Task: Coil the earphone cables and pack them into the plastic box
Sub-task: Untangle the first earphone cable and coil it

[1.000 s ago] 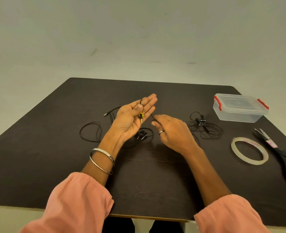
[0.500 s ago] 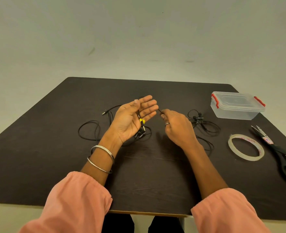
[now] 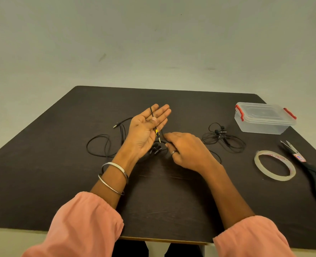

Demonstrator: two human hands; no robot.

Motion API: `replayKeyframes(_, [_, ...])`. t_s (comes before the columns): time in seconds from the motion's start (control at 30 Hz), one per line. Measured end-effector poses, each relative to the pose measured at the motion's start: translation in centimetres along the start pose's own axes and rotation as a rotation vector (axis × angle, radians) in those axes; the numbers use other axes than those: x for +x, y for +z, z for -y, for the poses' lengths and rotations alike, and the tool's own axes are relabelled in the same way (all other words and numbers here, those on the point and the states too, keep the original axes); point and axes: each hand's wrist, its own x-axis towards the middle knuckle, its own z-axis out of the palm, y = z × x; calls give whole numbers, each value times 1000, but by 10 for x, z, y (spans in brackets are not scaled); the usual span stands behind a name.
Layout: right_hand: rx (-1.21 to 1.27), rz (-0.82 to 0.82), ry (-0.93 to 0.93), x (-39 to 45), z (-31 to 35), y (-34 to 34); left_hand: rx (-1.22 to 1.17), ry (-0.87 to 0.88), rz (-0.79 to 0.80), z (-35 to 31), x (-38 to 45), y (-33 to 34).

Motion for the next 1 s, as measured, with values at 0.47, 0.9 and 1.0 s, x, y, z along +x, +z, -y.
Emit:
replayKeyframes(0.47, [792,-565,216,-8,-15,-24,568,-59,324,24,-12,7])
replayKeyframes(0.9, [834,-736,282,-10,-21,-26,569,-177,597,21,-22,6])
replayKeyframes(1.0, [819,-762,287,-10,-22,-26,528,-205,626,17,-21,4])
